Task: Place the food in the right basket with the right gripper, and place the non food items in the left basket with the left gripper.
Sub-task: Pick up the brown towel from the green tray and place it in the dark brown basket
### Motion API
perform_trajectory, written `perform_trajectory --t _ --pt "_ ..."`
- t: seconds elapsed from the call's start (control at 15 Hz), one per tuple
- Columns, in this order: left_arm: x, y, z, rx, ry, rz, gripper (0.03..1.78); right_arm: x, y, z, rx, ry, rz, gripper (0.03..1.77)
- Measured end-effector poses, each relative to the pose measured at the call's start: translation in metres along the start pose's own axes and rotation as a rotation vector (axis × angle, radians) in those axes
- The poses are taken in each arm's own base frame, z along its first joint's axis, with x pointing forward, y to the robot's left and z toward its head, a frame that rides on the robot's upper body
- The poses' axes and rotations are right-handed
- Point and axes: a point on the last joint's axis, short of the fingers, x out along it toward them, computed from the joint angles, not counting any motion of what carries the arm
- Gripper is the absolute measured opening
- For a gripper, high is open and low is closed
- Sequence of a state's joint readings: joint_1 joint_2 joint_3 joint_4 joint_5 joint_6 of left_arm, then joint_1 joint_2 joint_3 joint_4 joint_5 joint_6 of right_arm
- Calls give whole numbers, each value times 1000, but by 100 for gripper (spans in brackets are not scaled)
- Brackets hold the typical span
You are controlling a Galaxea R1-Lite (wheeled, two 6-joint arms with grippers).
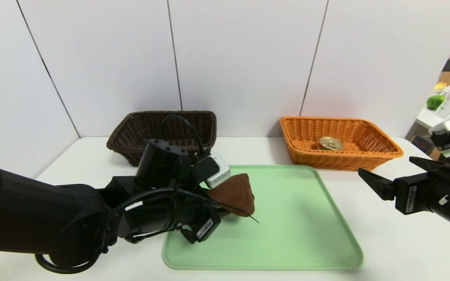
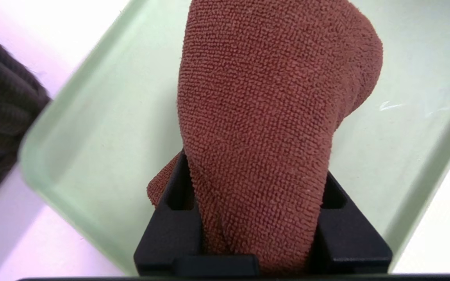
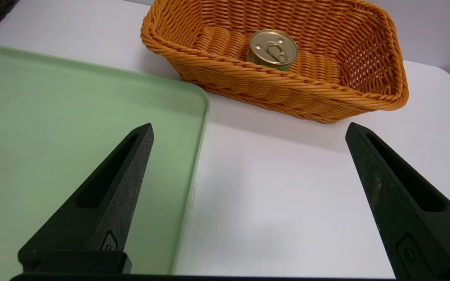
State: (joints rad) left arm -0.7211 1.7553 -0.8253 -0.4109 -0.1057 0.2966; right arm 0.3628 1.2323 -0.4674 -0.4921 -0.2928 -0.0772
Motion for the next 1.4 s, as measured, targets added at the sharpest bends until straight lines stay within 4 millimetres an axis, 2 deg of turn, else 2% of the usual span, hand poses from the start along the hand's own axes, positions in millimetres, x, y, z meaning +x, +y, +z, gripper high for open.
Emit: perform_trajectory --t 0.33,0.67,1.0,1.4 --pt "-38 7 27 7 -122 132 62 2 1 -1 -2 7 1 169" --pt "-57 43 54 -39 -242 360 62 3 1 -1 -5 12 3 169" --pt "-48 96 67 -94 -283 562 62 3 1 -1 -7 12 3 169" --pt "-9 156 58 -163 -273 716 62 3 1 -1 -10 13 1 169"
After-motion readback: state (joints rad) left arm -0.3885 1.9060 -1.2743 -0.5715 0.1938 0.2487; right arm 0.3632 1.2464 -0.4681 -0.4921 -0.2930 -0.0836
